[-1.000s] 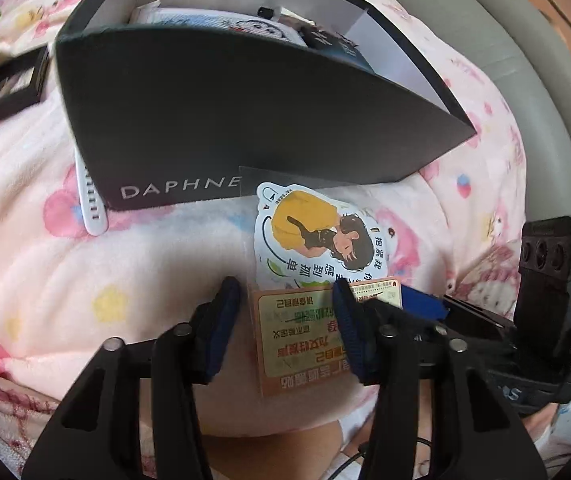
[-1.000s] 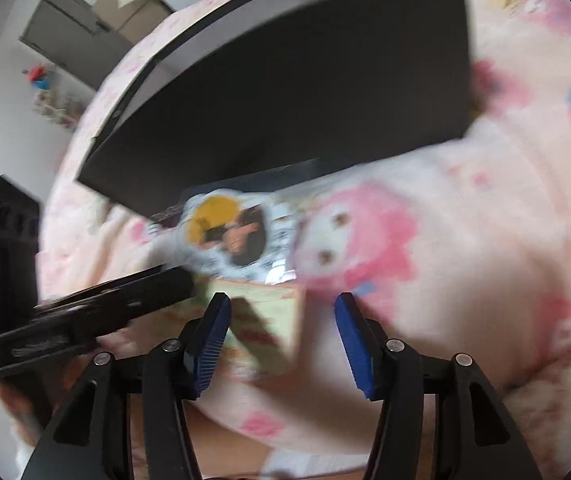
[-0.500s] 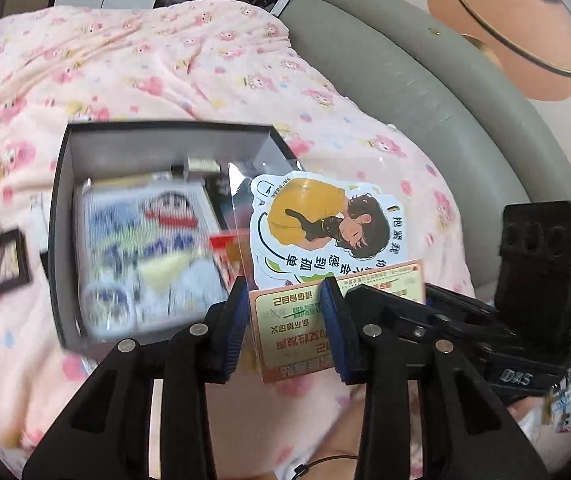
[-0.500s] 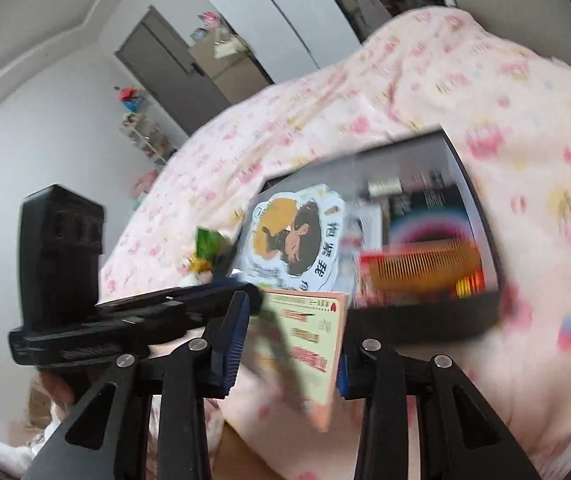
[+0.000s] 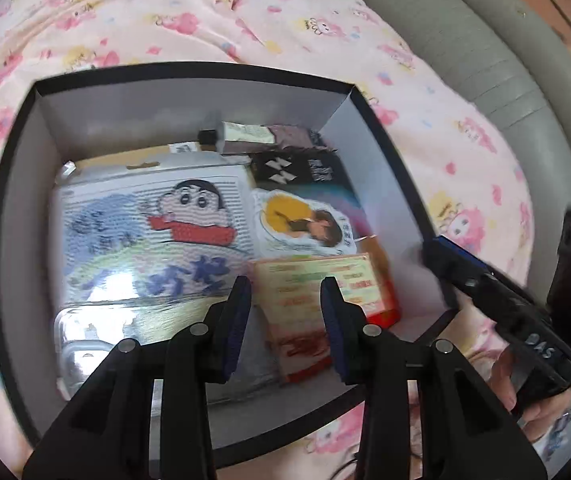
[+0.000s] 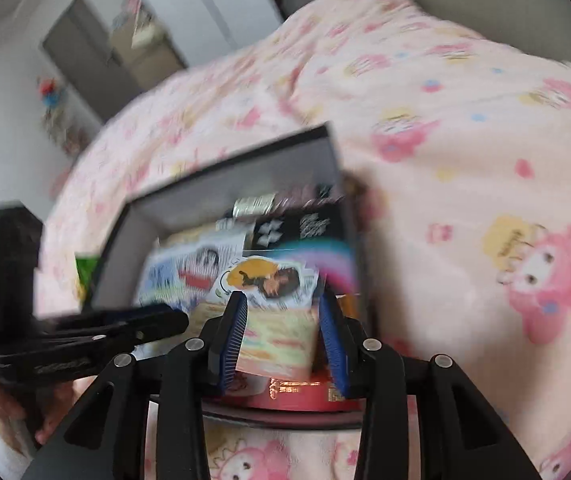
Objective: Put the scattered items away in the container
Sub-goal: 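Lower the card into the black box and open the left gripper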
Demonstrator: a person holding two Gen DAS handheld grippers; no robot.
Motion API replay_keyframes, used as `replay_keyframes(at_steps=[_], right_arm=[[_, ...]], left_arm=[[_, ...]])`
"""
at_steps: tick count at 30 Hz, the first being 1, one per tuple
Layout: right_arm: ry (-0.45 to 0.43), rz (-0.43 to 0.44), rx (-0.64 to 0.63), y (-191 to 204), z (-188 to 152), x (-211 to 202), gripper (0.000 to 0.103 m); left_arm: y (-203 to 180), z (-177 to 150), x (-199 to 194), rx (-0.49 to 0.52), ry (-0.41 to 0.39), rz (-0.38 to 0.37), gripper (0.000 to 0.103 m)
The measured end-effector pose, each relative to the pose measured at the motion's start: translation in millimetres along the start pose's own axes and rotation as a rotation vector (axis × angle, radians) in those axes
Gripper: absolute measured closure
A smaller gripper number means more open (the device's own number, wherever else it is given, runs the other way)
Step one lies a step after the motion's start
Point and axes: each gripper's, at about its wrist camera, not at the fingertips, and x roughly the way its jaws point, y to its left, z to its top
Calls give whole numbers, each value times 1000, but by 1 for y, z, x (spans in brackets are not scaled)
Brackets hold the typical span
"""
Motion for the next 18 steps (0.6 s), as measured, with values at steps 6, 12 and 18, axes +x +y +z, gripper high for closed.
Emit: replay_keyframes(at_steps=[6, 12, 18], right_arm=[[-69, -125, -10, -12, 9, -12, 69], [17, -85, 0, -11, 6, 0, 69], [43, -102, -13, -8, 3, 9, 69]], left_arm=[[-13, 10, 26, 2, 37, 8, 68], [-52, 3, 13, 142, -78, 19, 67], [-8, 13, 37, -71, 15, 212, 63]])
